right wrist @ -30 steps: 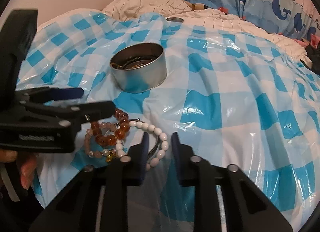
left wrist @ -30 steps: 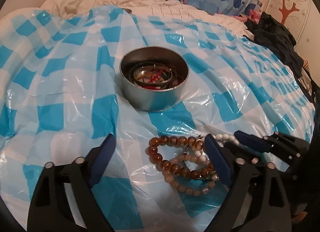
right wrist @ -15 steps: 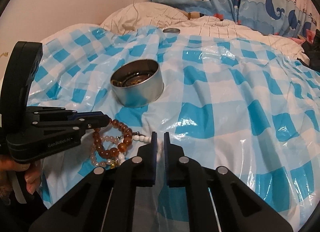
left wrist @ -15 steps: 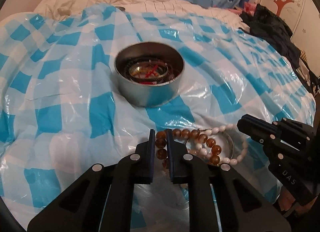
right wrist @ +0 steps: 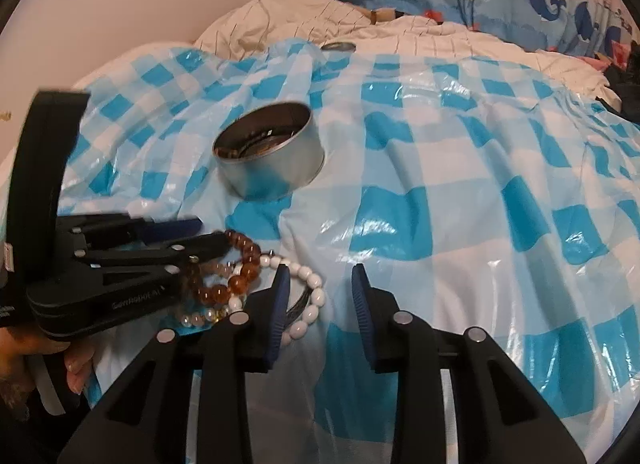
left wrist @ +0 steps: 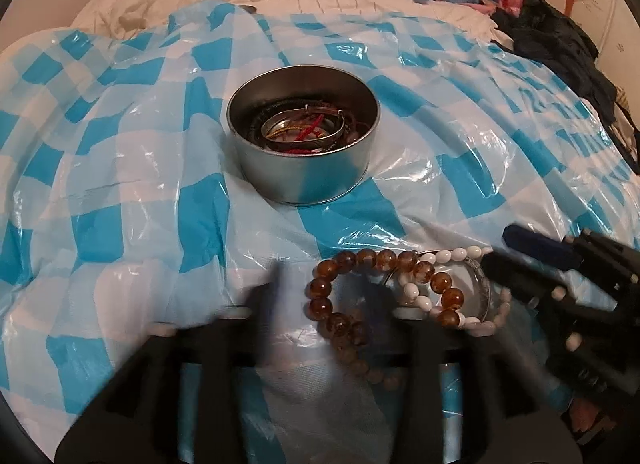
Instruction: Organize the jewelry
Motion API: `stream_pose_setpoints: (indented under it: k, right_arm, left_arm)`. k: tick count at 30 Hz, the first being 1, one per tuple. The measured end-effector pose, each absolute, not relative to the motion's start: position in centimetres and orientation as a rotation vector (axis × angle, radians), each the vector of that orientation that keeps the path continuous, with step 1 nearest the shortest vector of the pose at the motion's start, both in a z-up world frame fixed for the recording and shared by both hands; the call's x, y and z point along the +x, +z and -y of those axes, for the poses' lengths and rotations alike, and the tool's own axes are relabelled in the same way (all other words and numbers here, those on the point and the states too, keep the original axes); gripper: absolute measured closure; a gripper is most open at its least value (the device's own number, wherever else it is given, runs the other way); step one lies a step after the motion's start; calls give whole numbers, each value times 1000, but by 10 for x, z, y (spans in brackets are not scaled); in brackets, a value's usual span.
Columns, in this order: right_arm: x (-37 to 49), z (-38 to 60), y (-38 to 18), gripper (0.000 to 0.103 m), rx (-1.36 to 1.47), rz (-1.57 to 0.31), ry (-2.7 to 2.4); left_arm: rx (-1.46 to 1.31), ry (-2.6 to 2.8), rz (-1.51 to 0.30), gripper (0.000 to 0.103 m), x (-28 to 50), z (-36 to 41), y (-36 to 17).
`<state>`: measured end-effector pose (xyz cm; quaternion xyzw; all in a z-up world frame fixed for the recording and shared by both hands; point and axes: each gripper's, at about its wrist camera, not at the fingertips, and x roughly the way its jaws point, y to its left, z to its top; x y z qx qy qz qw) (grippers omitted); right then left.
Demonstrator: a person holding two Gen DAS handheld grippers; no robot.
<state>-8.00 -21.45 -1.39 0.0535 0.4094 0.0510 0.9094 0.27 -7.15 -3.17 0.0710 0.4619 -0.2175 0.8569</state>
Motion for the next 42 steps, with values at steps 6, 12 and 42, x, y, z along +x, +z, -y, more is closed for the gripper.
stream_pose_setpoints:
  k: [6,12,42]
  right_arm:
    - [-84,204,-21,88,44,-802,83]
    - [-86,205,-20,96,37,-745,61]
    - [-92,236,-3,102,273,-659,75]
  left_arm:
    - [165,-444,-949,53,-1,76,-34]
    - [167,-427,-940,50,-2,77,-36]
    - [169,-414,-930,46,-1,76,-38]
